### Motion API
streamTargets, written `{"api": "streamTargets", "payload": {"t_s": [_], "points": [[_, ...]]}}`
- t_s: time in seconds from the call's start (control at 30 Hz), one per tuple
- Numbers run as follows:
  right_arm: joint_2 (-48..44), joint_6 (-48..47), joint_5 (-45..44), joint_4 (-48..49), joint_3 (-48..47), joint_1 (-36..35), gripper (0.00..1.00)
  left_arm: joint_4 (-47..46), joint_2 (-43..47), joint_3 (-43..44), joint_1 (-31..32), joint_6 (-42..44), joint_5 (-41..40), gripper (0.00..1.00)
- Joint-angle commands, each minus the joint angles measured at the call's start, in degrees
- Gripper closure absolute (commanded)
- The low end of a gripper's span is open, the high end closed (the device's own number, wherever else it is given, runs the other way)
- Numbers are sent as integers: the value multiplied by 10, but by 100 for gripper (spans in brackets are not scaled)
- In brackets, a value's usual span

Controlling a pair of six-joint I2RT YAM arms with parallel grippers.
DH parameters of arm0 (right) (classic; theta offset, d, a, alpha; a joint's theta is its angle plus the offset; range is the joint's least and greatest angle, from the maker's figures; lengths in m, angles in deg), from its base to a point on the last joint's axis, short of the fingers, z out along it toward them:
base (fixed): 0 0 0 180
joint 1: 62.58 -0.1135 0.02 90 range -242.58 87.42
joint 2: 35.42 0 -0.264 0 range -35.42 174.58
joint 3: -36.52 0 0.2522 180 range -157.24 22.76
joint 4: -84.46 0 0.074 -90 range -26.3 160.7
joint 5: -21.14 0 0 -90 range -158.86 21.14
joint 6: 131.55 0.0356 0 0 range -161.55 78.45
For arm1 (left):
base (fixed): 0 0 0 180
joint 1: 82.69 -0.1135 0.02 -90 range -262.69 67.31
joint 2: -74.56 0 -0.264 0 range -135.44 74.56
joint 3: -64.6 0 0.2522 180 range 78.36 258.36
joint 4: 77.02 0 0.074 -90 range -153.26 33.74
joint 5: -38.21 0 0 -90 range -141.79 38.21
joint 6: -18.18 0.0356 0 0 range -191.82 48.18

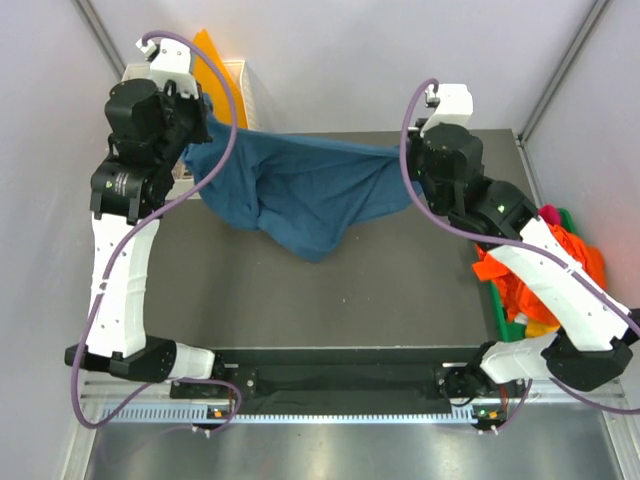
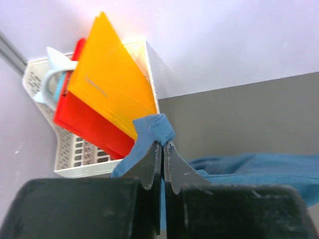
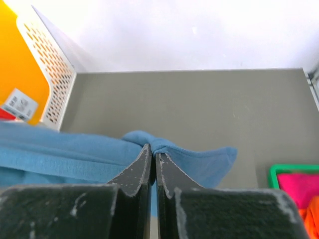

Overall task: Fold and stack the t-shirts
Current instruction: Flatten out the tshirt

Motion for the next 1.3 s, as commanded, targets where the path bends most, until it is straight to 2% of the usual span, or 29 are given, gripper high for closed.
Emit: {"api": "streamTargets", "payload": {"t_s": [0.0, 0.17, 0.3, 0.43, 0.57, 0.67, 0.73, 0.83, 0.93, 1.03, 1.13, 1.27], "points": [[20, -36, -14, 31, -79, 15, 100, 19, 1, 38, -7, 43, -69, 100], [36, -76, -29, 34, -157, 23, 100, 17, 10, 78, -7, 59, -100, 100], [15, -79, -32, 31, -144, 23, 100, 31, 21, 79, -7, 46, -92, 100], [-27, -58, -44, 31, -46, 24, 100, 27, 44, 19, -7, 36, -77, 100], [-92, -24, -57, 29, 59, 27, 100, 14, 77, -84, -7, 24, -62, 100], [-120, -13, -56, 29, 93, 43, 100, -7, 84, -89, -7, 38, -67, 100], [-123, -25, -53, 25, 59, 65, 100, -6, 68, -59, -7, 48, -76, 100], [-101, -49, -54, 20, -19, 77, 100, 17, 15, 75, -7, 57, -88, 100], [-79, -70, -54, 24, -94, 77, 100, 19, -22, 149, -7, 56, -92, 100], [-59, -97, -54, 29, -170, 77, 100, 11, -27, 194, -7, 55, -93, 100], [-41, -127, -61, 29, -229, 77, 100, -10, -18, 204, -7, 67, -102, 100], [-38, -138, -61, 25, -235, 77, 100, -18, -9, 201, -7, 81, -121, 100]]}}
